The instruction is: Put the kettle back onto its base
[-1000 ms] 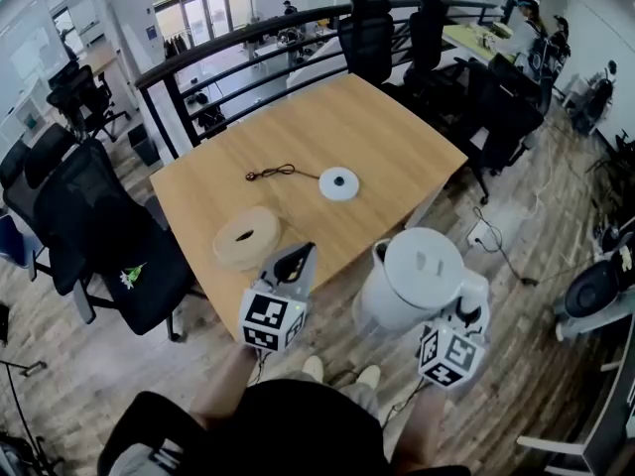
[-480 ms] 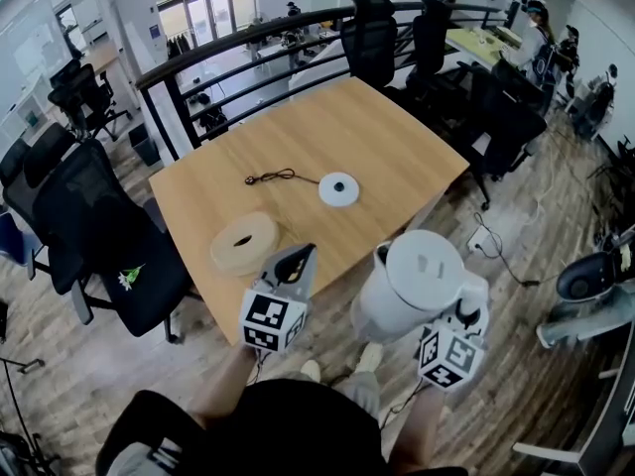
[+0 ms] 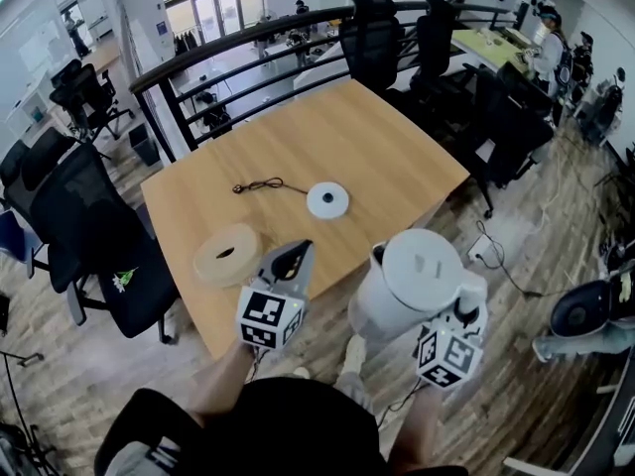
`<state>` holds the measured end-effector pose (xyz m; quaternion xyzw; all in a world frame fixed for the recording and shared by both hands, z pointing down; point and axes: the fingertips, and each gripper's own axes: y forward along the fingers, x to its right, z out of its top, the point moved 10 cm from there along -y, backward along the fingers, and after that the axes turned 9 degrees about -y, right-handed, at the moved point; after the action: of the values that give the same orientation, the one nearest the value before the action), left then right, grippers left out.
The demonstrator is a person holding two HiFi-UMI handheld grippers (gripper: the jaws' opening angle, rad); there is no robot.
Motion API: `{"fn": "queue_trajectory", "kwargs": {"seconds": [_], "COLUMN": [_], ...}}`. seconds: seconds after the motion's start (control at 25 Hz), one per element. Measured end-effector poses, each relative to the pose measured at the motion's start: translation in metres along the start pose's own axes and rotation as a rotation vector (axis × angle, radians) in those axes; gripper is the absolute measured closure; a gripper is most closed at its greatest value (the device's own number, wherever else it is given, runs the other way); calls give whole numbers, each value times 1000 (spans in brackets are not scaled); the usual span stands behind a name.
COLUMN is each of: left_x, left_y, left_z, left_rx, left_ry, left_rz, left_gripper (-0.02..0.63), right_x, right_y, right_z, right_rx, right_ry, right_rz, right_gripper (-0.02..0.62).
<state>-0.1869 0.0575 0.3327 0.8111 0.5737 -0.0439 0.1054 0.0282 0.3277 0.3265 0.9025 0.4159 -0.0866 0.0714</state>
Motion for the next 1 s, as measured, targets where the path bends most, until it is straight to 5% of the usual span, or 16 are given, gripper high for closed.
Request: {"fn": "queue_trajectory", "kwargs": {"seconds": [0.6, 1.0], "left_x": [34, 42], "left_y": [101, 126], "left_z": [5, -2], "left_rx": [4, 14], "left_ry": [-37, -58], "left_rz": [144, 258], "left_gripper": [604, 604], "right_x": [67, 73], "right_y": [129, 192], "right_z": [-7, -13], "right_rx": [30, 52], "right_ry": [-17, -22], "right_rz": [141, 258], "right_gripper": [531, 531]}}
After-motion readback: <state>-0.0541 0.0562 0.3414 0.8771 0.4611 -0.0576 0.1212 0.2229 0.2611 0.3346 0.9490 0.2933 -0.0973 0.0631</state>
